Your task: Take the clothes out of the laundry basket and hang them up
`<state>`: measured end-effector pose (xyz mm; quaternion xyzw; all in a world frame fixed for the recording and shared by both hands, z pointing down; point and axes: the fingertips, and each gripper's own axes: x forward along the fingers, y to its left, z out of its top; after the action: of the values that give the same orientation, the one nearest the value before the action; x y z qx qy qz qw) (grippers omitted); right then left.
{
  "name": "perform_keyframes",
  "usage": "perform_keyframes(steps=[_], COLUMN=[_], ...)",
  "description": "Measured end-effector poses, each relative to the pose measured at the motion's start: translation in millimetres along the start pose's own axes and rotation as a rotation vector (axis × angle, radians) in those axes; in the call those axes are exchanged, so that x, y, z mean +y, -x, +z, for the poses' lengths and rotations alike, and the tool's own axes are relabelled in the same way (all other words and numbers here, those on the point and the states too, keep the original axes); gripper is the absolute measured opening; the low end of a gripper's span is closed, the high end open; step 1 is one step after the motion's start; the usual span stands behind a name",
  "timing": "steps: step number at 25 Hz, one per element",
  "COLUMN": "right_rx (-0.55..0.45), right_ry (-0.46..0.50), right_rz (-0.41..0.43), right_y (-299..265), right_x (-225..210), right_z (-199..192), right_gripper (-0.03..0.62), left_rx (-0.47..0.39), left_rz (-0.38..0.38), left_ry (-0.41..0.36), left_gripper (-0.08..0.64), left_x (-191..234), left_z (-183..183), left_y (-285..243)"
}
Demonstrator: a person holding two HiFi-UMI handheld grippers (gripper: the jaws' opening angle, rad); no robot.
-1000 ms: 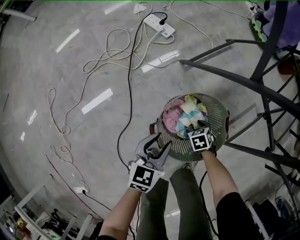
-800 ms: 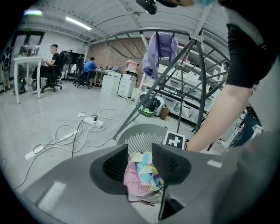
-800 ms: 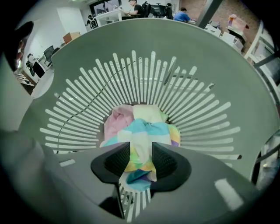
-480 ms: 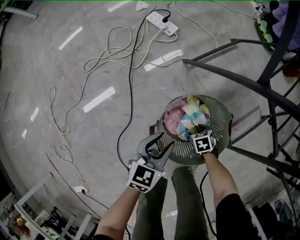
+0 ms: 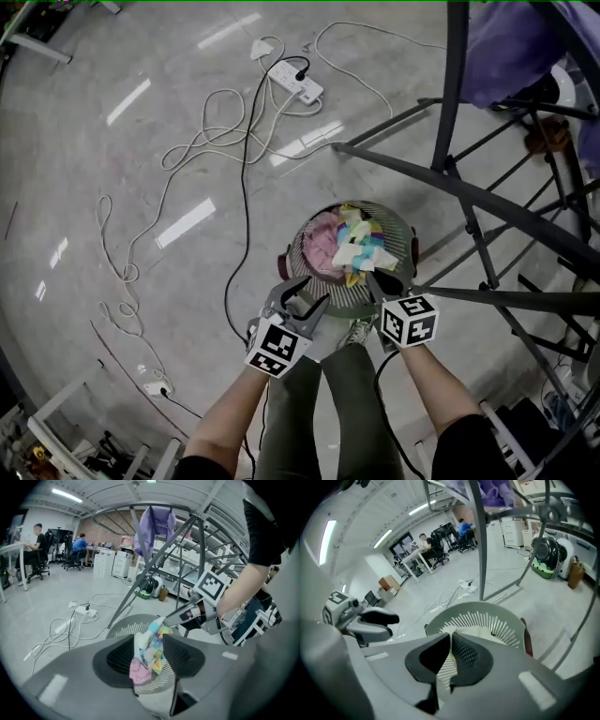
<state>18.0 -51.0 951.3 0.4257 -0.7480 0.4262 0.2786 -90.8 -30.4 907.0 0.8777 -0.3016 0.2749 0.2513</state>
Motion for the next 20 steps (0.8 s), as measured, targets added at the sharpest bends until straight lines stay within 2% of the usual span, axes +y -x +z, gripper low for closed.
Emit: perform_keyframes(steps=[5, 10, 15, 20], right_rx=[-0.123, -0.241, -0.282, -0.332], right_ry=[-0.034, -0.027, 0.041, 0.044], right_rz=[0.055, 0.104, 0.163, 0.210], right_y=[77, 163, 239, 291], right_x=[38, 73, 111, 142], right_z=[49, 111, 155, 182], right_gripper=[0.020, 0.020, 0.020, 0.020], left_rx=[0.036, 0.028, -0.023, -0.045], left_rz=[-0.043, -0.078, -0.119, -0.189], left_ry=[-0.045, -0.100, -0.189, -0.285], left_gripper=[0.164, 0.166, 0.193, 0.201], left_x=[-30, -55, -80, -108], left_z=[22, 61, 109, 150], left_y=[14, 21, 27, 38])
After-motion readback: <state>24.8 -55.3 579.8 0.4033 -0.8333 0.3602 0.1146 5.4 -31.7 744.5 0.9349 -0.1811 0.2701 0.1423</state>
